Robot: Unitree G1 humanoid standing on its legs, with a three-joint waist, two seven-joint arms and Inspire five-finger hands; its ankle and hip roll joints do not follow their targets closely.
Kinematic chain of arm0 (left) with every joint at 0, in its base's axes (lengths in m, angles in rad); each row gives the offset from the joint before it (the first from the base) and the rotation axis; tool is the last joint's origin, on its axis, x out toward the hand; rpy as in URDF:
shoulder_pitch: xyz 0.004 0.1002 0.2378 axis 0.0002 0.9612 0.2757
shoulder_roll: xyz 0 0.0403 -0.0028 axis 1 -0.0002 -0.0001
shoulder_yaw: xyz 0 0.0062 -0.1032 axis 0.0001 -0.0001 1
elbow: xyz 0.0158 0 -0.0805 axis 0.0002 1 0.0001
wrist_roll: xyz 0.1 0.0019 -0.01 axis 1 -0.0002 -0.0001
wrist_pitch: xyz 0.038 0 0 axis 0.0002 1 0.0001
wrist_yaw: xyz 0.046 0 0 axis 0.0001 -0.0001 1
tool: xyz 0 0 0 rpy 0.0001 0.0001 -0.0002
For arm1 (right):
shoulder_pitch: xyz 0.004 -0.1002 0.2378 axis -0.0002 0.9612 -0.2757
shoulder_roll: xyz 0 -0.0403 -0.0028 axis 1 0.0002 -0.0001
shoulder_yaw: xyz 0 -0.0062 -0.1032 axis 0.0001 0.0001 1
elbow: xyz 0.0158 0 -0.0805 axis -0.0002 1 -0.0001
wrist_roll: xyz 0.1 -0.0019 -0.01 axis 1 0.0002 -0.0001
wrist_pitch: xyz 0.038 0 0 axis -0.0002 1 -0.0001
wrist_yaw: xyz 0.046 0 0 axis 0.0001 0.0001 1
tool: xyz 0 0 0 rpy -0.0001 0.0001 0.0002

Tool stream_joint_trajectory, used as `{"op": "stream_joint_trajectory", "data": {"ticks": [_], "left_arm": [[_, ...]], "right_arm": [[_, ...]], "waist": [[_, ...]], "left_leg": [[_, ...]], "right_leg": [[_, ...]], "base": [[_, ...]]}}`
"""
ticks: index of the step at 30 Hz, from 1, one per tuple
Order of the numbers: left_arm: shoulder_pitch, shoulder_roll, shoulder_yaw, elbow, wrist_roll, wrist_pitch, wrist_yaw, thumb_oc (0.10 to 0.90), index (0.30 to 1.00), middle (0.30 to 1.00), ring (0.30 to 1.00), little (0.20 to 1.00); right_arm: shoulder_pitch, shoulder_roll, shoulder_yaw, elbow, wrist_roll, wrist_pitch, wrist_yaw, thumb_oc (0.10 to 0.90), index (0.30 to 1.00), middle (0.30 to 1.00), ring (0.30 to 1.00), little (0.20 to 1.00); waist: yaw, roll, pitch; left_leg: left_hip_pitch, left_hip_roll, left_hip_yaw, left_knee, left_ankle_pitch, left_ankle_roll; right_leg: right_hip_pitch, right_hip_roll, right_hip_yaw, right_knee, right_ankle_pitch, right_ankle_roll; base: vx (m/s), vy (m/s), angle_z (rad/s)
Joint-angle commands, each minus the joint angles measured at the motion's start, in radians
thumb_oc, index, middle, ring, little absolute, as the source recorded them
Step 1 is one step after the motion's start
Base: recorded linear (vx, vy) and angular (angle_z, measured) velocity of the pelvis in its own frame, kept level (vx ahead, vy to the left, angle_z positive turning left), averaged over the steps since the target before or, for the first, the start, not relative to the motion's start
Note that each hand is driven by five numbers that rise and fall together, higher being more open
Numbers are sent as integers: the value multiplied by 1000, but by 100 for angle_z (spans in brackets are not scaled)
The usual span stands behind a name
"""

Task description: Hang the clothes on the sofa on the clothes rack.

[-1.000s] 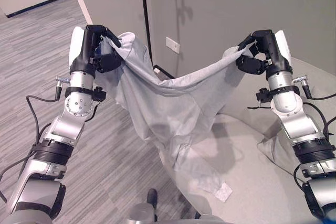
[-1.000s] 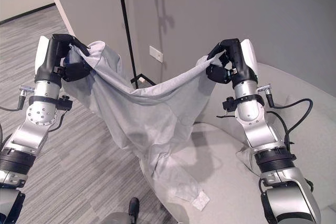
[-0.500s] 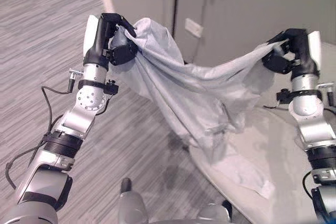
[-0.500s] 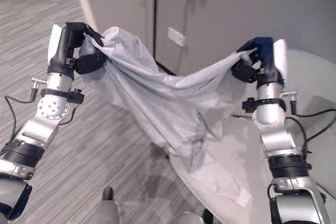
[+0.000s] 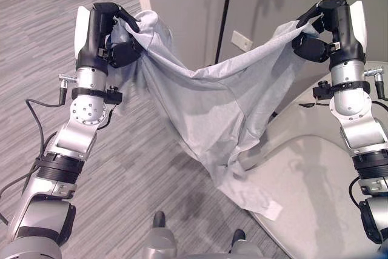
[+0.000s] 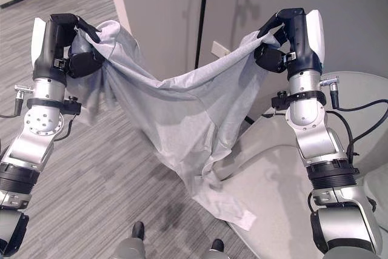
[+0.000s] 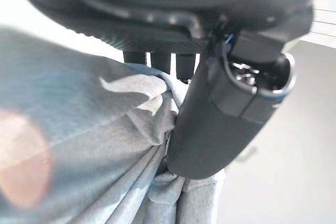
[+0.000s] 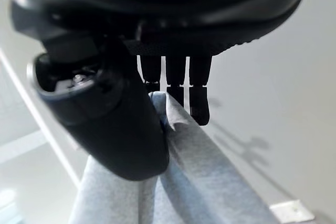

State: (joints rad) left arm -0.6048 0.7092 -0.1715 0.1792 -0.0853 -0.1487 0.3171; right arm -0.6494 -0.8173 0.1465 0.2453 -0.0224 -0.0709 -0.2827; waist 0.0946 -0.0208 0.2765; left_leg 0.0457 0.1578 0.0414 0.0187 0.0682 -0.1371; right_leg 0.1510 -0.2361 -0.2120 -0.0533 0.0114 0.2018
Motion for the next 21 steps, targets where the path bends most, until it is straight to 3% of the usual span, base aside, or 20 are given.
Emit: {"op": "stream_joint_trajectory", "data": {"ticks": [1,5,8,9,12,13,14,15,16,17,18,19,20,21], "left_arm": [[-45,-8,88,-80,-36,-110,26,400,300,300,300,300],[-35,1,94,-88,-56,-116,32,400,300,300,300,300],[-24,16,103,-81,-68,-123,56,400,300,300,300,300],[-22,16,105,-82,-68,-123,56,400,300,300,300,300],[-11,29,111,-81,-82,-132,63,400,300,300,300,300],[-11,29,110,-81,-82,-133,63,400,300,300,300,300],[-15,30,101,-77,-92,-135,62,400,300,300,300,300],[-14,29,101,-77,-93,-135,62,400,300,300,300,300],[-44,28,76,-80,-95,-139,54,400,300,300,300,300],[-43,27,75,-80,-95,-139,53,400,300,300,300,300],[-49,30,67,-83,-91,-136,46,400,300,300,300,300],[-62,32,57,-77,-83,-133,48,400,300,300,300,300],[-74,39,41,-71,-85,-134,47,400,300,300,300,300],[-76,47,34,-70,-85,-131,46,400,300,300,300,300]], "right_arm": [[-34,-49,-42,-56,23,-64,-30,400,300,300,300,300],[-22,-59,-47,-57,31,-65,-28,400,300,300,300,300],[-30,-64,-39,-57,41,-74,-40,400,300,300,300,300],[-32,-63,-37,-56,41,-74,-41,400,300,300,300,300],[-14,-71,-37,-64,40,-73,-49,400,300,300,300,300],[-12,-71,-38,-64,40,-73,-49,400,300,300,300,300],[6,-73,-44,-76,36,-69,-48,400,300,300,300,300],[9,-72,-46,-78,35,-68,-48,400,300,300,300,300],[7,-73,-48,-77,47,-77,-53,400,300,300,300,300],[8,-73,-48,-77,47,-77,-53,400,300,300,300,300],[22,-56,-66,-95,18,-65,-42,400,300,300,300,300],[31,-58,-78,-100,-3,-58,-44,400,300,300,300,300],[37,-45,-84,-107,-4,-54,-48,400,300,300,300,300],[30,-31,-82,-112,-7,-52,-53,400,300,300,300,300]], "waist": [[-7,-31,-110],[-12,-27,-116],[-13,-27,-118],[-14,-25,-121],[-22,-15,-123],[-23,-15,-125],[-26,-2,-137],[-26,-2,-137],[-24,23,-158],[-22,22,-158],[-23,27,-179],[-34,15,-183],[-30,-4,-182],[-21,-6,-181]], "left_leg": [[-43,-121,19,167,-176,39],[-49,-47,7,96,-131,27],[-79,97,-37,-43,-12,-12],[-71,101,-36,-61,-2,-15],[-143,182,-54,-106,45,-40],[-146,182,-57,-106,45,-41],[-193,210,-61,-103,70,-62],[-193,210,-61,-104,70,-63],[-195,200,-71,-98,71,-79],[-193,199,-68,-98,69,-79],[-169,157,-65,-82,39,-86],[-171,127,-50,-48,28,-82],[-159,99,-18,-19,-3,-73],[-153,79,15,-18,-10,-47]], "right_leg": [[24,163,-23,-21,-65,-119],[38,131,-37,-33,-73,-101],[32,73,-31,-33,-92,-74],[31,76,-31,-33,-93,-75],[67,29,-24,-34,-122,-48],[66,29,-26,-34,-124,-48],[100,-10,-25,-34,-139,-23],[100,-10,-25,-34,-140,-23],[127,-66,-35,-34,-123,5],[128,-68,-34,-34,-122,7],[135,-147,-49,-34,-54,43],[119,-189,-42,-6,44,53],[96,-239,-43,33,157,51],[56,-263,-66,72,212,33]], "base": [[44,116,22],[91,199,23],[158,347,9],[176,270,-3],[204,351,4],[308,522,6],[214,350,10],[502,908,15],[296,557,20],[522,995,22],[298,636,13],[417,848,15],[233,609,5],[241,623,-13]]}}
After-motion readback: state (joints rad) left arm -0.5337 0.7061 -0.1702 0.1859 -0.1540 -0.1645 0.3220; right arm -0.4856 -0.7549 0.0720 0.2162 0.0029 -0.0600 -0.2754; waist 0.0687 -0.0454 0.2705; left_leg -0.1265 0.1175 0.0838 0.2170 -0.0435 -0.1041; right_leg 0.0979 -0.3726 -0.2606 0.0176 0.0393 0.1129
